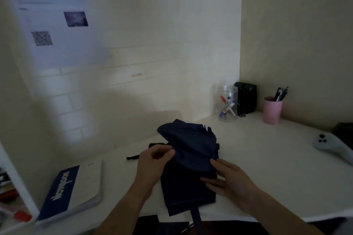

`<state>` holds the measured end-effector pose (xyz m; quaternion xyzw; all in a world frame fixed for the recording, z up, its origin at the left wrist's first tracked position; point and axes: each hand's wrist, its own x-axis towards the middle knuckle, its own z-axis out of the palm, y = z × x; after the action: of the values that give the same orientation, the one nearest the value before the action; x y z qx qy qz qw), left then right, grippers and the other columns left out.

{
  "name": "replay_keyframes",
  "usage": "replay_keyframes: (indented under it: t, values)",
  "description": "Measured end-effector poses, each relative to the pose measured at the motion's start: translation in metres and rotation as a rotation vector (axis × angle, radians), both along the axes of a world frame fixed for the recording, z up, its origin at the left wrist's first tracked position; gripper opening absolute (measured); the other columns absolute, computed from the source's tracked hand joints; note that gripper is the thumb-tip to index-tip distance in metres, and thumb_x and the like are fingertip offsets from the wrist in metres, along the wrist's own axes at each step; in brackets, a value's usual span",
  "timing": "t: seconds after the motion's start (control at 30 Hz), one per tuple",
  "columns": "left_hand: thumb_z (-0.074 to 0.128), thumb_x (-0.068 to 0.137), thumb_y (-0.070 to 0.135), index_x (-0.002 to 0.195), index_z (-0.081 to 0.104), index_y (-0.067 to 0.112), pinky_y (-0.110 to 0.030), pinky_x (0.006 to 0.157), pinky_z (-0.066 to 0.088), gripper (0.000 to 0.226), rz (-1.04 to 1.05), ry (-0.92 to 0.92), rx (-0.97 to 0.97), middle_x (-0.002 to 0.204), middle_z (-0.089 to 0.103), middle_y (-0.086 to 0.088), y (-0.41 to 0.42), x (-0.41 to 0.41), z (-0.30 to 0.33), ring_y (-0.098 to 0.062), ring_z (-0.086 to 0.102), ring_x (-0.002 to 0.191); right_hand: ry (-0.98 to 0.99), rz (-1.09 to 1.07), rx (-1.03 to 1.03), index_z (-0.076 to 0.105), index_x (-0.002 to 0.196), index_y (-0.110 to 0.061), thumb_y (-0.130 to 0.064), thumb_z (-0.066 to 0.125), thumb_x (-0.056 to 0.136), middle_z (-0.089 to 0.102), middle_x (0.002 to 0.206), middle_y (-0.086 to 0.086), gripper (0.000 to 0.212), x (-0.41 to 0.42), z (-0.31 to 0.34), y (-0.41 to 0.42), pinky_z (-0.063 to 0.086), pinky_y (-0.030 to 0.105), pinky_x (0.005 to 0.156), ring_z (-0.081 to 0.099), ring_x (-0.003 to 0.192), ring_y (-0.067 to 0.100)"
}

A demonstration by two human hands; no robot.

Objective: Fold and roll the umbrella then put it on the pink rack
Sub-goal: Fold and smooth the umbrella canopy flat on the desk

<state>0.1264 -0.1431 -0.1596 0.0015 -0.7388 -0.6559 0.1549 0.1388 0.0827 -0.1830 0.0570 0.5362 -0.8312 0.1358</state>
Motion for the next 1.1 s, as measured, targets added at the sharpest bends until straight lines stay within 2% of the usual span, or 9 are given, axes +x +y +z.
replay_keyframes:
  t: [0.1, 0.2, 0.27, 0.37, 0.5, 0.6, 0.8, 0.97, 1.1]
  values:
    - [0.062, 0.1, 0.023, 0.105, 0.068, 0.015, -0.014, 0.068, 0.052, 0.012, -0.036, 0.093, 0.06, 0.091, 0.075, 0.0, 0.0, 0.004, 0.013, -0.011, 0.067, 0.084, 0.017, 0.016, 0.02, 0.07, 0.102, -0.009, -0.025, 0.071, 0.091, 0.068, 0.118, 0.014, 0.02, 0.003, 0.001, 0.0, 0.057, 0.043, 0.095, 0.073, 0.101, 0.036]
    - [0.048, 0.103, 0.04, 0.116, 0.051, 0.028, -0.036, 0.076, 0.054, 0.018, -0.09, 0.171, -0.046, 0.094, 0.067, -0.019, -0.006, 0.009, 0.013, -0.02, 0.063, 0.082, 0.022, 0.015, 0.041, 0.067, 0.093, -0.012, -0.021, 0.072, 0.09, 0.067, 0.111, 0.012, 0.01, 0.004, 0.001, 0.001, 0.054, 0.046, 0.099, 0.073, 0.101, 0.035]
    - [0.053, 0.101, 0.041, 0.119, 0.049, 0.032, -0.036, 0.072, 0.057, 0.02, -0.087, 0.127, -0.032, 0.096, 0.07, -0.019, -0.009, 0.009, 0.008, -0.021, 0.068, 0.081, 0.016, 0.014, 0.044, 0.066, 0.089, -0.012, -0.016, 0.072, 0.09, 0.07, 0.104, 0.012, 0.007, 0.003, 0.0, 0.001, 0.054, 0.047, 0.1, 0.073, 0.102, 0.037]
    - [0.077, 0.082, 0.049, 0.125, 0.062, 0.021, -0.032, 0.08, 0.062, 0.053, -0.128, -0.118, 0.11, 0.112, 0.076, -0.001, -0.013, 0.015, 0.003, -0.013, 0.076, 0.094, 0.014, 0.018, 0.026, 0.068, 0.095, -0.008, -0.015, 0.075, 0.086, 0.076, 0.1, 0.012, 0.014, 0.002, 0.0, 0.003, 0.054, 0.047, 0.1, 0.073, 0.1, 0.035]
    - [0.079, 0.079, 0.037, 0.107, 0.078, 0.02, -0.021, 0.081, 0.057, 0.033, -0.19, -0.19, -0.053, 0.106, 0.079, 0.006, -0.012, 0.032, -0.005, -0.01, 0.075, 0.098, 0.081, 0.109, 0.105, 0.072, 0.111, -0.005, -0.007, 0.081, 0.079, 0.077, 0.109, 0.012, 0.034, 0.004, -0.001, 0.003, 0.055, 0.036, 0.098, 0.074, 0.103, 0.025]
    - [0.068, 0.094, 0.026, 0.102, 0.078, 0.023, -0.012, 0.075, 0.052, 0.013, -0.183, -0.148, -0.03, 0.102, 0.079, 0.011, -0.01, 0.041, -0.009, -0.003, 0.073, 0.097, 0.122, 0.095, 0.189, 0.076, 0.099, 0.001, 0.005, 0.074, 0.081, 0.076, 0.105, 0.02, 0.019, 0.003, -0.005, 0.005, 0.059, 0.032, 0.091, 0.074, 0.096, 0.024]
    - [0.057, 0.092, 0.047, 0.064, 0.071, 0.018, -0.01, 0.062, 0.045, 0.043, -0.163, -0.171, -0.124, 0.073, 0.076, 0.007, -0.005, 0.049, -0.022, -0.006, 0.069, 0.07, 0.293, 0.071, 0.401, 0.074, 0.099, -0.003, -0.001, 0.074, 0.082, 0.074, 0.104, 0.023, 0.017, 0.002, 0.003, 0.022, 0.056, 0.037, 0.089, 0.072, 0.092, 0.026]
    - [0.055, 0.096, 0.045, 0.058, 0.064, 0.016, -0.009, 0.061, 0.044, 0.049, -0.139, -0.206, -0.054, 0.069, 0.074, 0.006, 0.0, 0.048, -0.032, -0.004, 0.067, 0.065, 0.307, 0.006, 0.432, 0.078, 0.091, -0.012, -0.029, 0.077, 0.084, 0.075, 0.078, -0.009, 0.018, 0.006, 0.011, 0.014, 0.046, 0.009, 0.054, 0.065, 0.065, -0.003]
    - [0.056, 0.083, 0.069, 0.074, 0.055, 0.016, -0.024, 0.069, 0.044, 0.053, -0.107, -0.238, -0.103, 0.077, 0.067, -0.008, -0.007, 0.041, -0.041, -0.016, 0.063, 0.072, 0.177, -0.057, 0.458, 0.079, 0.086, -0.005, -0.023, 0.078, 0.085, 0.073, 0.078, 0.001, 0.018, 0.0, 0.007, 0.016, 0.041, 0.021, 0.055, 0.055, 0.061, 0.01]
